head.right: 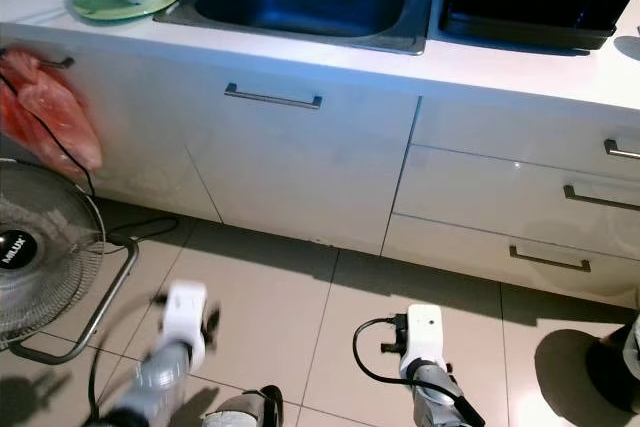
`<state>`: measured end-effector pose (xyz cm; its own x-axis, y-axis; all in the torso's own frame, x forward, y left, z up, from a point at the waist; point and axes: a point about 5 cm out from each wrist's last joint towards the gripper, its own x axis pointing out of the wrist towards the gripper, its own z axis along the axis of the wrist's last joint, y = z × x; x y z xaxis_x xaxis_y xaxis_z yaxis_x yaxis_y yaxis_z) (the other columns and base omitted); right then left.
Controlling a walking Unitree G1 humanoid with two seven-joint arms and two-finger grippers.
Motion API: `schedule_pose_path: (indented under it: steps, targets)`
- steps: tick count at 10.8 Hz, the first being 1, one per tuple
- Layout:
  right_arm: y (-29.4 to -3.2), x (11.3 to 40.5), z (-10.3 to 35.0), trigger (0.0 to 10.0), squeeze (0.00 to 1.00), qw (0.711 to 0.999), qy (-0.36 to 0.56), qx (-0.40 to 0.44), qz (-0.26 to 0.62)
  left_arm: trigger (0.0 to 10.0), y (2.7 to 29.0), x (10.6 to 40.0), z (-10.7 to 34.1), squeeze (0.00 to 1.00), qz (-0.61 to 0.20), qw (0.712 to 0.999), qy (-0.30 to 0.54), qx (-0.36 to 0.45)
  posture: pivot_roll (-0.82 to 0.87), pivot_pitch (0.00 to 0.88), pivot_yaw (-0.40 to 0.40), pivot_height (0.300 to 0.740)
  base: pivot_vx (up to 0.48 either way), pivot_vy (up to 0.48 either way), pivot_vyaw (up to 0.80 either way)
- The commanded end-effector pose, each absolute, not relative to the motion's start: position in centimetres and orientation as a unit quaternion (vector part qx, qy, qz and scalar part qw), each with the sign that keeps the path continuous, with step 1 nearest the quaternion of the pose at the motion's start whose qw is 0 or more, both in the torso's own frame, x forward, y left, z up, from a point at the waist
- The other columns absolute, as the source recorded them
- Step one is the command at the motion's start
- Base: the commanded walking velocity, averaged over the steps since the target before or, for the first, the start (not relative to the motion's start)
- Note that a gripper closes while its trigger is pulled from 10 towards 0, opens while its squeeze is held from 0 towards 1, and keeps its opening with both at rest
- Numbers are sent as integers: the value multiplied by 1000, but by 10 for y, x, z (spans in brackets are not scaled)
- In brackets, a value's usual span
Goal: Kitchen organization
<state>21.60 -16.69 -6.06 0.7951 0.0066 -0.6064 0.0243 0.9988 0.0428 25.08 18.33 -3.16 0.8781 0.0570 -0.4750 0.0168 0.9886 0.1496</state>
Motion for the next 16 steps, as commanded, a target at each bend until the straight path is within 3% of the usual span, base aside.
schedule_pose_path:
  steps: [1,3,4,5,7,11,16]
  targets:
    - [-167,217,-58,10000,0,953,302,28,-6,10000,187,258,-24,0,23,972,221,71,124,129,25,740,0,0,0]
    - [-167,221,-49,10000,0,969,246,27,3,10000,182,286,8,0,26,989,134,65,126,133,22,740,0,0,0]
    - [-179,304,26,10000,0,995,93,23,4,10000,178,298,25,0,23,994,87,58,120,136,21,740,0,0,0]
    - [-180,325,63,10000,0,1000,9,19,4,10000,175,310,47,0,25,998,32,46,117,140,21,740,0,0,0]
    - [-176,335,102,10000,0,996,-91,22,0,10000,166,318,73,0,13,998,-49,46,116,145,19,740,0,0,0]
    - [-170,337,151,10000,0,983,-181,22,4,10000,159,330,149,0,17,983,-181,38,112,145,27,740,0,0,0]
    - [-160,328,181,10000,0,976,-215,34,15,10000,147,324,204,0,-1,969,-245,18,118,133,27,740,0,0,0]
